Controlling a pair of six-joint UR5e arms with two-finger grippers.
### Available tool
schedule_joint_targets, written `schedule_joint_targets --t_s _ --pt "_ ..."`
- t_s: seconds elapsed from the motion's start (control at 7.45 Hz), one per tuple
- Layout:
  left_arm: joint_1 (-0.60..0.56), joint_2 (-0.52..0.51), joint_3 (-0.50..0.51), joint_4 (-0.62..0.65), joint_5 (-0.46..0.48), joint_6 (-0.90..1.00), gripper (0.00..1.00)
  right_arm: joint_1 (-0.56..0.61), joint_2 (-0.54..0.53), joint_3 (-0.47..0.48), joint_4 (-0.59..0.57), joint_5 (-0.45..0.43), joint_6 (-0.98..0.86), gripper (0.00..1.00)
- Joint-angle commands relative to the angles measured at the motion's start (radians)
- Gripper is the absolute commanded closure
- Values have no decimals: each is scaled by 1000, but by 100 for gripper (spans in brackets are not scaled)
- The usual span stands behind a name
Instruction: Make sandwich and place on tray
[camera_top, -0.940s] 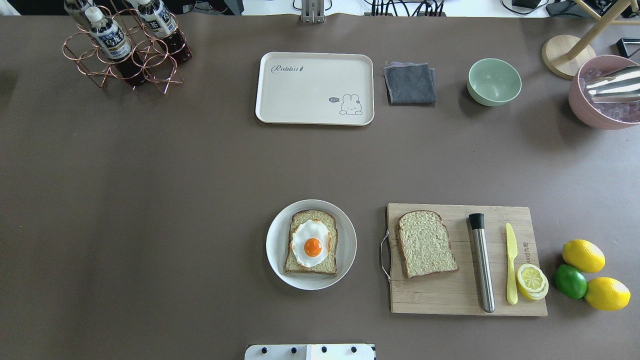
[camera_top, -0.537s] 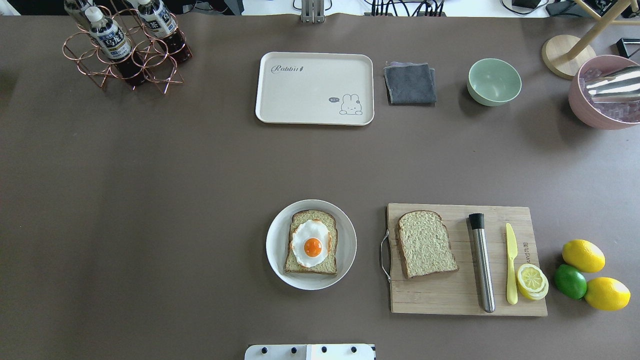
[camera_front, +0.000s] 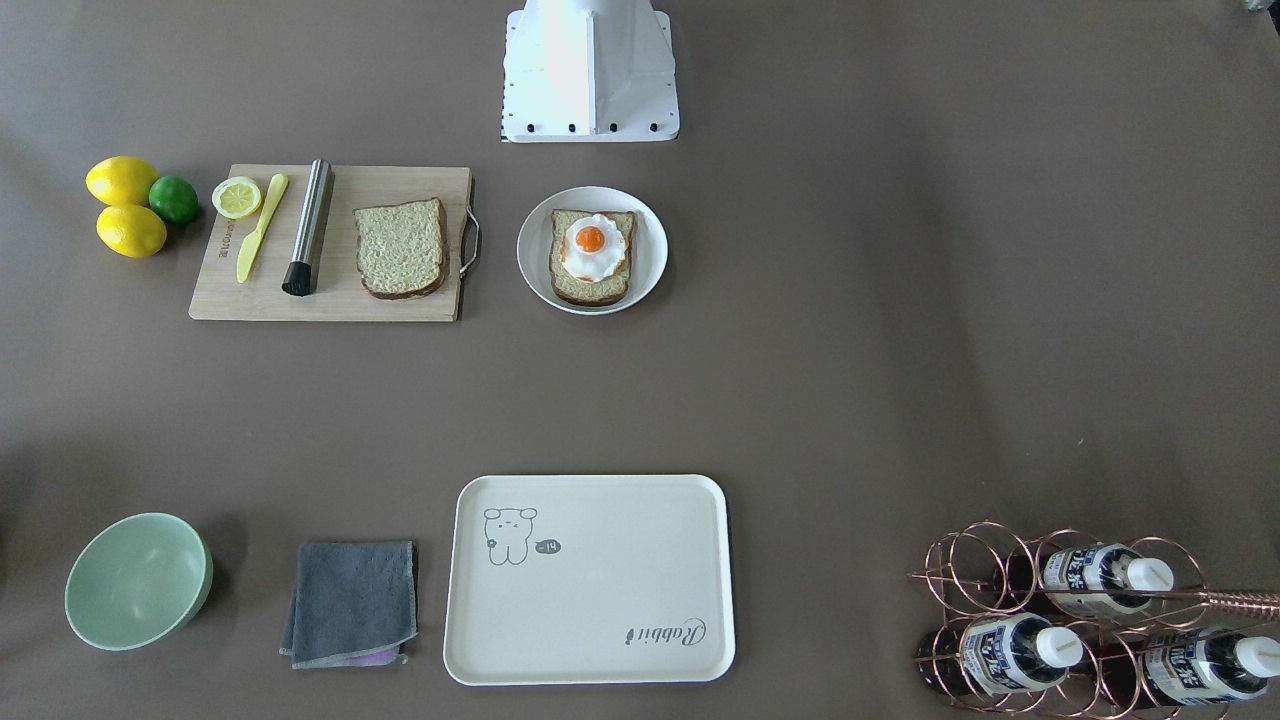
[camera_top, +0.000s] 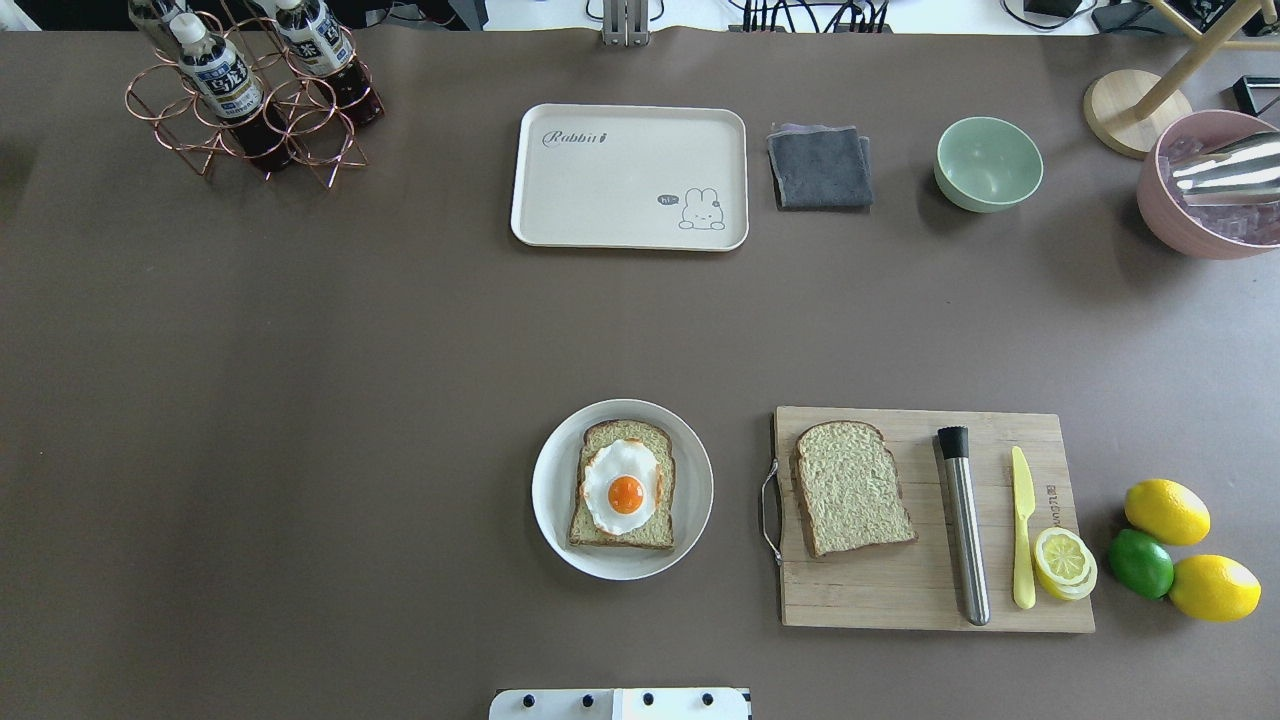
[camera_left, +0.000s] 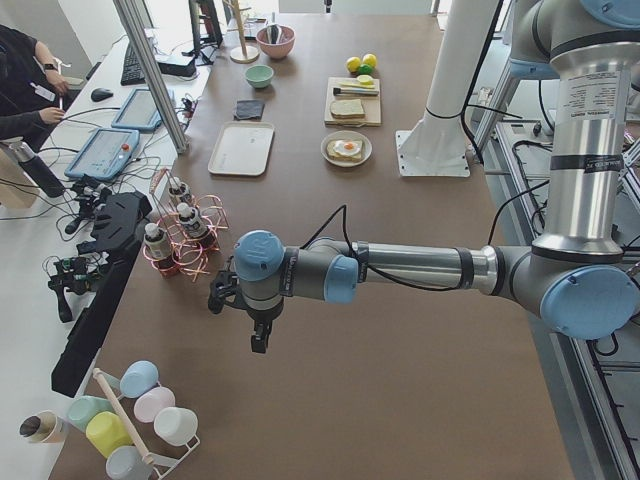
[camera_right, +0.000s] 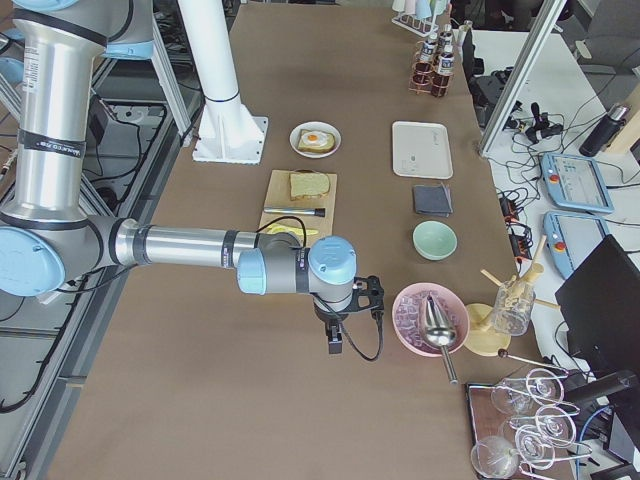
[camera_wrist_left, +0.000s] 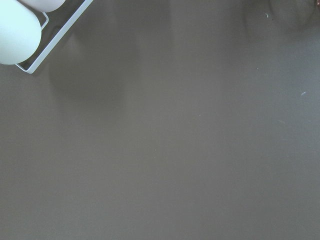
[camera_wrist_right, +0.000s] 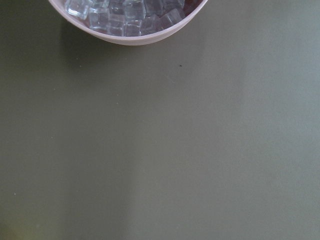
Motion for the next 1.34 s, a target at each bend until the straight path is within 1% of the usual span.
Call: schedule_joint_targets --t_s 0.0,0.4,0.54,0.67,0.81,0.94,1.07,1.21 --pt "-8 -29 -4 -31 -5 4 1 0 -7 -2 2 -7 -4 0" --pt "-2 -41 -9 -39 12 17 1 0 -46 -9 143 -4 9 0" --pt "0 -31 2 -118 0 16 1 0 -44 -8 178 -4 13 0" --pt "0 -20 -18 -201 -2 10 1 0 -37 -2 182 -6 12 0" --pt "1 -15 -22 -218 -13 -4 1 0 -31 3 182 -4 13 0" --pt "35 -59 -16 -217 -16 -12 1 -6 -24 5 182 -4 13 0" --pt "84 -78 -32 -221 -19 -24 2 -6 4 12 180 6 22 0" --pt "116 -81 -54 -250 -36 -144 1 -33 9 21 180 15 63 0"
